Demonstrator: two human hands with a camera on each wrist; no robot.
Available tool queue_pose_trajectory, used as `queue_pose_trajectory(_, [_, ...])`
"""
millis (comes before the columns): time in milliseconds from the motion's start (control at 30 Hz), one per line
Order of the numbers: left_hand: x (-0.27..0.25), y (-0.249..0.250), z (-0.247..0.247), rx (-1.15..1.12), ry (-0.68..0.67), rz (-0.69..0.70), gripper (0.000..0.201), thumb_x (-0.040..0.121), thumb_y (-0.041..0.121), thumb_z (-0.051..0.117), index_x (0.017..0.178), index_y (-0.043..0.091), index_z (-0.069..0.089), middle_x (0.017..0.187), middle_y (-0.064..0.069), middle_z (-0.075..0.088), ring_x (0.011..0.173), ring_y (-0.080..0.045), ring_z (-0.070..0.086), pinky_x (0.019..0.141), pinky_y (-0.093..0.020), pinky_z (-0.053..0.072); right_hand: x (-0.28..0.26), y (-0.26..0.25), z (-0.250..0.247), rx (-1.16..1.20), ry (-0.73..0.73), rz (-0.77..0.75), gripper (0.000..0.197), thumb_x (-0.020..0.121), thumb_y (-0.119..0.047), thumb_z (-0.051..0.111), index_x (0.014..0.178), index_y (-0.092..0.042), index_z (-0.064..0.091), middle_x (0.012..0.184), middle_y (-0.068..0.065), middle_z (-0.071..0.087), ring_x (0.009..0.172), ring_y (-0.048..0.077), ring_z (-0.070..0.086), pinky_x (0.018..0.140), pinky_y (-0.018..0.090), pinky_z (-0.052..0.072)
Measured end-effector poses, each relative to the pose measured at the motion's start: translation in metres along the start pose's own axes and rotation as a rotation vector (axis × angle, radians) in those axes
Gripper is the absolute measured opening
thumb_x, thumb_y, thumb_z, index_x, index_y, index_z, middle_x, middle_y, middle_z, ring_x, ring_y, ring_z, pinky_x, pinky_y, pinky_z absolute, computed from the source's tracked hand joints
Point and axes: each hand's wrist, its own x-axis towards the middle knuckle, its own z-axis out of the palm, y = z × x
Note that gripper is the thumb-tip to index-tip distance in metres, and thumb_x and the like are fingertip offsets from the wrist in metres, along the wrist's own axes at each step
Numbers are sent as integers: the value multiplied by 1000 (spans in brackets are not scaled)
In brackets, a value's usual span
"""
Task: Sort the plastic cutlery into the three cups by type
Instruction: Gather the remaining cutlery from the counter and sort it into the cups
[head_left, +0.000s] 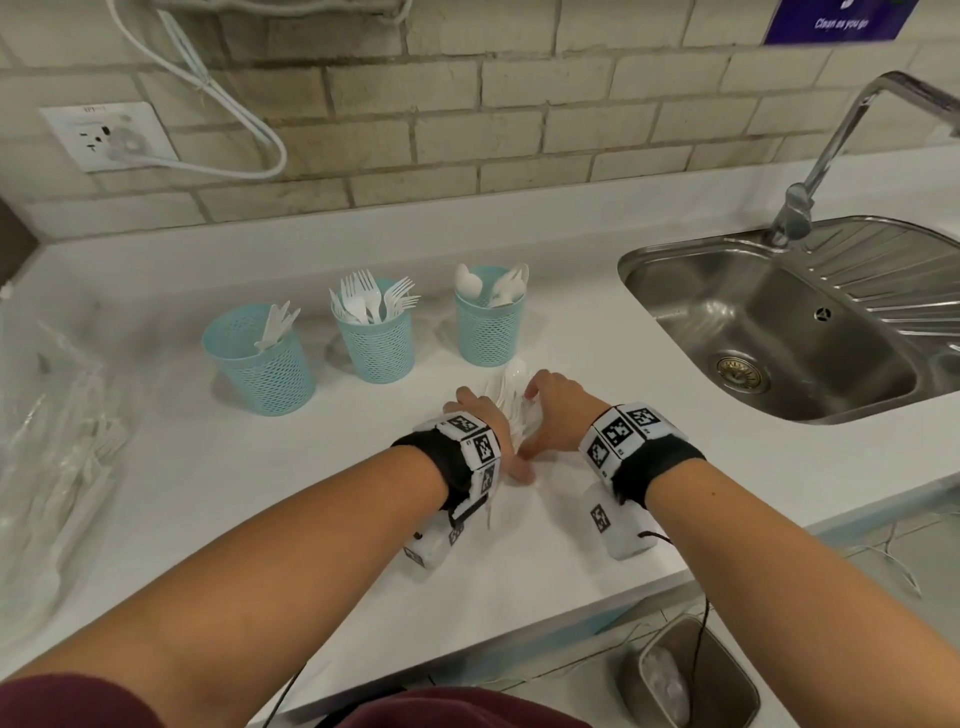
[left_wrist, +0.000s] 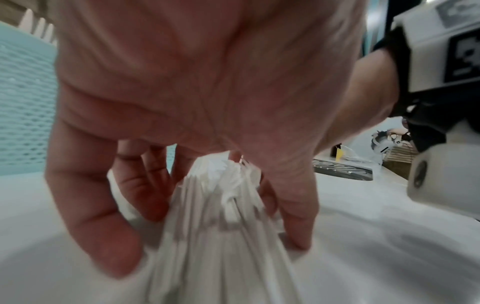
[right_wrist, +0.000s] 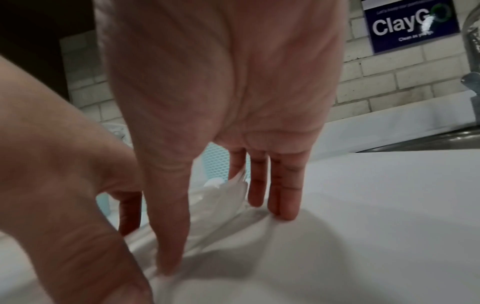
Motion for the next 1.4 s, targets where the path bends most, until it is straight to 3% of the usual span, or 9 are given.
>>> queue_pose_trajectory(100, [4,-8,-5,-4,1,34,88,65,50,78,127,5,34,126,-14,36,113,-32,48,84,-38,42,3,4,-3,-43,39,2,91,58,-16,80,132,-20,28,131,6,33,123,27,36,92,37,46])
queue_pose_trajectory(267, [8,-12,-10,98,23,111,78,76,47,72,127,0,36,124,-14,44,115,-30,50,92,-37,44,9,0,-5,-61,-64,-24,113,64,-13,74,148,-33,1,156,5,5,142,33,15,109,45,33])
queue_pose_trajectory(467, [14,-16,-15,25,45,150,62,80,30,71,124,-3,42,120,-14,57,109,-29,59,84,-32,48,7,-19,3,-17,-9,-31,82,75,-28,73,143,-15,29,140,11,28,133,28,27,107,37,33])
queue_pose_trajectory(767, [16,-22,-13,30,107,192,15,80,17,64,93,12,60,98,-9,67,90,-26,64,65,-26,41,6,-27,14,18,9,-46,71,81,-35,66,139,-8,34,137,14,34,130,31,30,108,37,30])
queue_pose_trajectory(1000, [15,-44,-6,-60,142,159,40,87,29,59,119,6,50,119,-14,53,103,-32,59,73,-29,39,1,-28,2,168,-27,-29,82,72,-44,76,139,-16,37,137,12,37,132,28,35,110,38,32])
queue_pose_trajectory(1100, [9,-63,-20,-185,174,228,37,89,27,57,118,8,46,113,-14,61,102,-33,60,73,-31,41,-1,-33,-11,432,-39,-62,86,72,-43,77,142,-17,33,137,8,43,125,22,46,103,33,38])
queue_pose_trajectory(1233, [-3,-87,-33,-517,258,305,23,88,18,57,105,13,41,100,-11,60,91,-32,60,78,-38,48,-14,-62,-27,849,54,-212,65,86,-26,67,140,-18,32,121,-1,48,94,6,55,74,10,42])
queue_pose_trajectory(1333, [-5,-96,-35,-901,262,352,35,89,8,57,121,14,41,96,-7,63,79,-27,66,79,-33,54,-17,-95,-30,982,115,-339,55,89,-26,62,135,-18,33,124,0,47,105,11,55,74,12,44])
queue_pose_trajectory(1400, [-5,-102,-33,-1087,299,370,47,90,8,59,131,17,38,89,-1,63,73,-17,64,71,-33,55,-17,-117,-33,1004,147,-398,45,92,-28,57,129,-15,35,118,1,50,99,12,57,68,13,46])
